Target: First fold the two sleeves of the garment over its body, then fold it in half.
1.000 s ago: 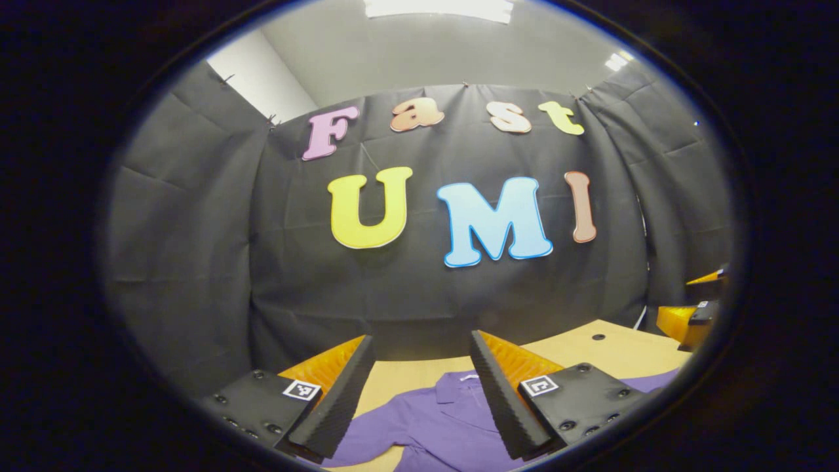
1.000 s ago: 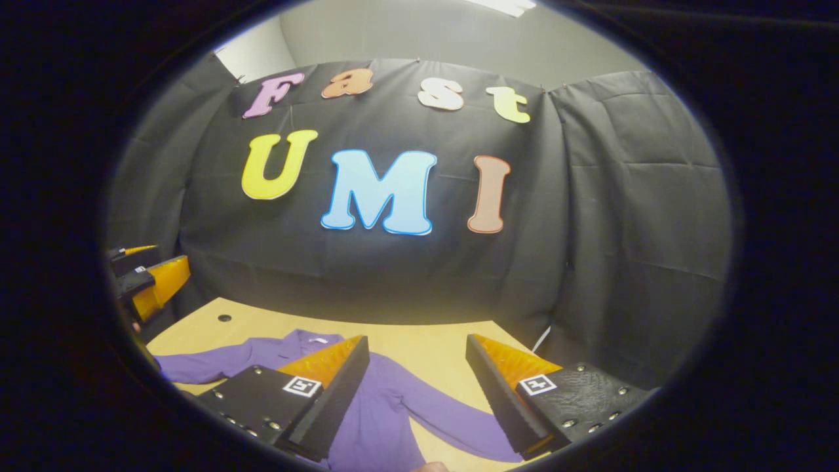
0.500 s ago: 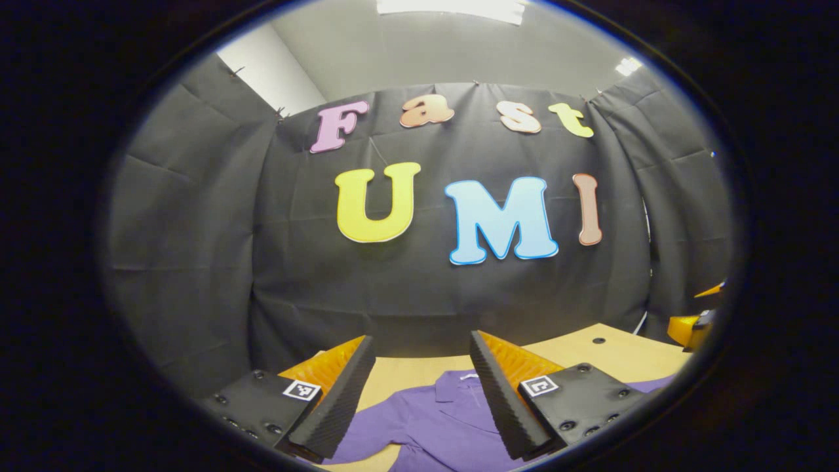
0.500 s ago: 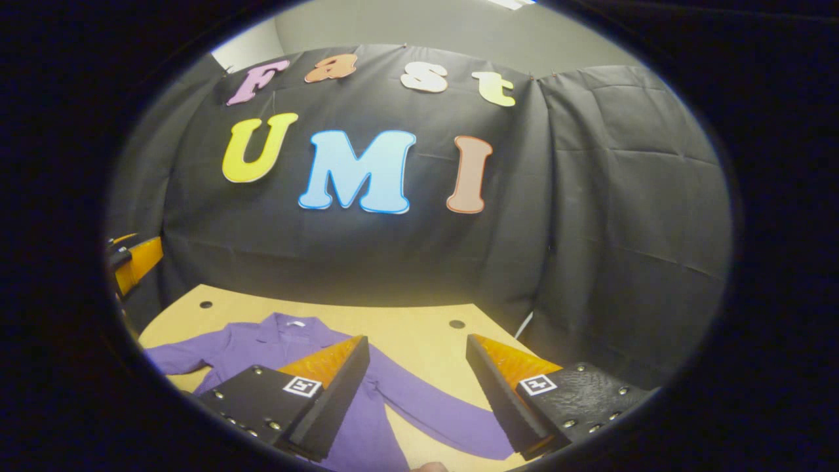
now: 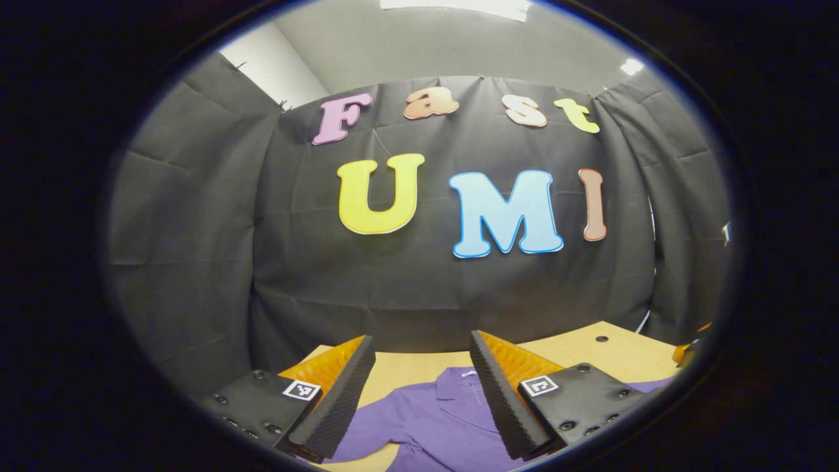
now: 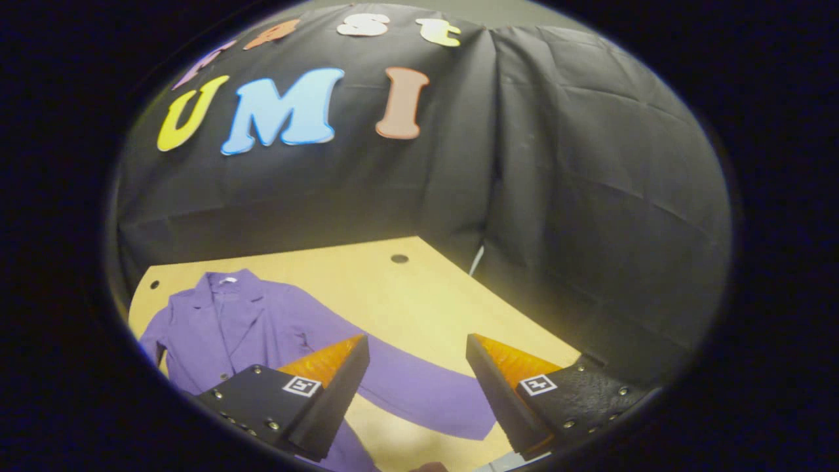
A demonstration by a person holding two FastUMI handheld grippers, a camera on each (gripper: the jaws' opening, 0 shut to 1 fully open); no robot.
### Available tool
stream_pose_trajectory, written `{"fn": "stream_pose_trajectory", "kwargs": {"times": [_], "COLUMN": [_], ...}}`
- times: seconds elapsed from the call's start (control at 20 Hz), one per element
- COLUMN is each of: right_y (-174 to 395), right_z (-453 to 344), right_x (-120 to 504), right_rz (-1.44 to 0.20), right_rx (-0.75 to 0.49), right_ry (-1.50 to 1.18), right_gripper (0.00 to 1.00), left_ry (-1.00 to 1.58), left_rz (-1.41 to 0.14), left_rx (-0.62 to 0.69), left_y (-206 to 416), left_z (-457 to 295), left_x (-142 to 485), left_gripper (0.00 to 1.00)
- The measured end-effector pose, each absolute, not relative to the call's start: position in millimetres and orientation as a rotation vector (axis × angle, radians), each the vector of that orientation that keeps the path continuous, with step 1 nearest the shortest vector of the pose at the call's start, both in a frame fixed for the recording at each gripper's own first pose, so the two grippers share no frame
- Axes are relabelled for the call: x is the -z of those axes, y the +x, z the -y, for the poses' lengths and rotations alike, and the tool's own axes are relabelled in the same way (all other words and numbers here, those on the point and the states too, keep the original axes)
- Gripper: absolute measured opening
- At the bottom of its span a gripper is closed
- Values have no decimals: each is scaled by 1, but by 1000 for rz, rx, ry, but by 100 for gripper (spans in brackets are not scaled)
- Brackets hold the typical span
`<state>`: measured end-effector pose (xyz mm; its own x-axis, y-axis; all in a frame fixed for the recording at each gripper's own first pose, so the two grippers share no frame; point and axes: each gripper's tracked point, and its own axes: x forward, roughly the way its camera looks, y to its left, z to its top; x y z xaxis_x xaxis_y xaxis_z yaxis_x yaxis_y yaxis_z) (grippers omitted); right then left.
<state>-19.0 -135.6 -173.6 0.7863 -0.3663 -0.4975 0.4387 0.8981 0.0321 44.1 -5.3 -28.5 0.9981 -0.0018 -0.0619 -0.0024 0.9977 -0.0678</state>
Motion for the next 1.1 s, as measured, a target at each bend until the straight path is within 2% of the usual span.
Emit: {"fn": "stream_pose_trajectory", "kwargs": {"times": [0.2,0.7,1.1], "right_y": [-24,-43,-55], "right_z": [161,200,207], "right_x": [228,312,356], "right_rz": [-637,-872,-984], "right_rx": [525,648,674], "right_ry": [219,347,498], "right_gripper": [94,94,95], "left_ry": [-55,-94,-81], "left_rz": [-74,-125,-132], "left_rx": [-5,-44,-77], "left_y": [54,67,67], "left_z": [4,-4,-12], "left_x": [34,58,63], "left_gripper": [96,96,95]}}
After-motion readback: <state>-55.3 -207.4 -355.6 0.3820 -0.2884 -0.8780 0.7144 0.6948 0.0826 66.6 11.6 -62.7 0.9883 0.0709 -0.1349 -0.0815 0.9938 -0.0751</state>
